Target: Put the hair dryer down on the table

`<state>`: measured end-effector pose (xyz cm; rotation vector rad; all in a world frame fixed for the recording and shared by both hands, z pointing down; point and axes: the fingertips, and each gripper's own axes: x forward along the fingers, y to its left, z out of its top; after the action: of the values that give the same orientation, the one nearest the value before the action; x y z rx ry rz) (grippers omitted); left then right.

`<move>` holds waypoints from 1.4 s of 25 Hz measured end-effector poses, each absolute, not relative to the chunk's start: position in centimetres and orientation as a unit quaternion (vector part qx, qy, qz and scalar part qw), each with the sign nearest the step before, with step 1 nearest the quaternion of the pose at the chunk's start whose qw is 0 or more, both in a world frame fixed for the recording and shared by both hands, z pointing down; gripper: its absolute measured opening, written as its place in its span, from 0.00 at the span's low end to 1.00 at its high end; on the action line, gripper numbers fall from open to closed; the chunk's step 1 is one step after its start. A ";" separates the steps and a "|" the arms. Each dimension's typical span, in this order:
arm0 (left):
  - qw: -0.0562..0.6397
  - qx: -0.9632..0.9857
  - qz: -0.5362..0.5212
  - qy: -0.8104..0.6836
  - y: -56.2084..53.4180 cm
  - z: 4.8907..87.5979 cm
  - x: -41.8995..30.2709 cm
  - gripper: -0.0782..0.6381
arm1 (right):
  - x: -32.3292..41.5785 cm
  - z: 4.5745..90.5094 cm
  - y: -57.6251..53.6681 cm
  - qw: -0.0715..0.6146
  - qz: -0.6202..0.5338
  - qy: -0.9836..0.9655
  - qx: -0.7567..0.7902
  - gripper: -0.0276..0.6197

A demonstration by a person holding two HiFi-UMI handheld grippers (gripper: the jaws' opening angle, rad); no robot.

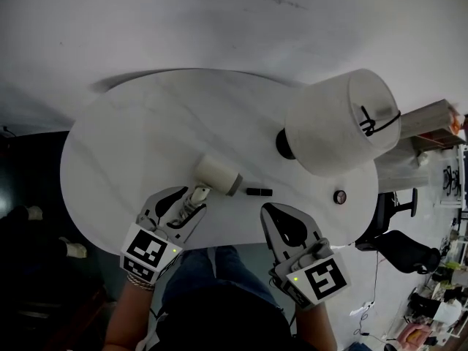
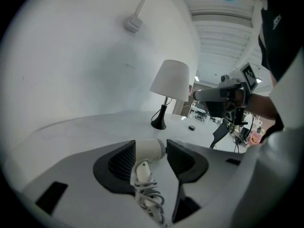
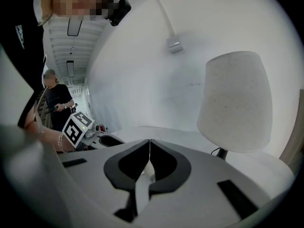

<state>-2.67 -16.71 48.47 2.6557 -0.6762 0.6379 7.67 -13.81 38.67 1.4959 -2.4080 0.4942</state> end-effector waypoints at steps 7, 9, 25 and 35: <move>0.148 0.936 0.206 -0.242 -16.8 46.1 -2.6 0.30 | 8.1 37.8 -14.0 0.129 0.154 -0.834 0.515 0.07; 0.147 0.937 0.201 -0.246 -16.9 45.4 -2.6 0.26 | 8.1 37.4 -14.1 0.125 0.151 -0.835 0.514 0.07; 0.119 0.944 0.136 -0.275 -18.4 39.0 -2.9 0.16 | 8.5 34.0 -15.1 0.102 0.107 -0.847 0.511 0.07; 0.082 0.942 0.093 -0.313 -19.6 34.6 -4.7 0.13 | 8.8 32.1 -15.6 0.091 0.080 -0.850 0.512 0.07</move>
<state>-4.70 -19.65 34.60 2.8134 -0.9336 0.2787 8.83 -15.55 32.11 1.5204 -2.5269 0.2384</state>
